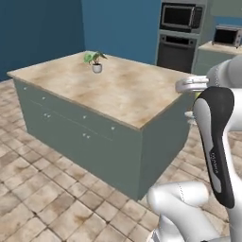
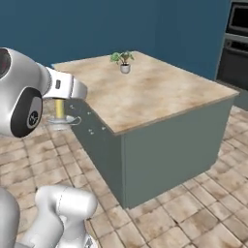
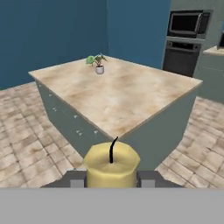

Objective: Get the candle and the beer from the cabinet and move them to the dining counter.

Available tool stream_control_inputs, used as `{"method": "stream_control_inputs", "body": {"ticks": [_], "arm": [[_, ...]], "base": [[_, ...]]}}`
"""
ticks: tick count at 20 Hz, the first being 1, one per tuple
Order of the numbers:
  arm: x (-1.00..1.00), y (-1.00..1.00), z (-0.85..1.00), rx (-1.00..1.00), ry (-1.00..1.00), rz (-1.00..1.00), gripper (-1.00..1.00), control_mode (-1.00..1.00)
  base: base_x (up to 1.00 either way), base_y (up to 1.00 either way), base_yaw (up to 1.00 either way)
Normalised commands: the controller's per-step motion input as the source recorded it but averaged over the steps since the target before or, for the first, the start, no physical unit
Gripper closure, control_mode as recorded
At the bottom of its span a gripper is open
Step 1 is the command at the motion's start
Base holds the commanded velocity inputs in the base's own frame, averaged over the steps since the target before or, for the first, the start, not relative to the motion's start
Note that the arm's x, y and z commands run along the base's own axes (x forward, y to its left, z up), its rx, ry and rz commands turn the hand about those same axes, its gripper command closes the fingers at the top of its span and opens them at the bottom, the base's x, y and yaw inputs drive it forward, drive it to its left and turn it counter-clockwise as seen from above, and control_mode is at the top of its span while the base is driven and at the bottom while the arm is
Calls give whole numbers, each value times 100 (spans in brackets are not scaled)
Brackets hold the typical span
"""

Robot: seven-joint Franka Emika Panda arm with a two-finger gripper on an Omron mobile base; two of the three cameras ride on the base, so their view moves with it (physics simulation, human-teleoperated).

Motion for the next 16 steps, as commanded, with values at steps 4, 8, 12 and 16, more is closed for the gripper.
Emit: {"method": "stream_control_inputs", "body": {"ticks": [4,8,12,16], "arm": [[0,0,0,0,0,0,100,100],[0,0,0,0,0,0,100,100],[0,0,0,0,0,0,100,100],[0,0,0,0,0,0,100,100]], "base": [[49,-14,45],[-11,60,80],[-13,8,100],[6,0,97]]}}
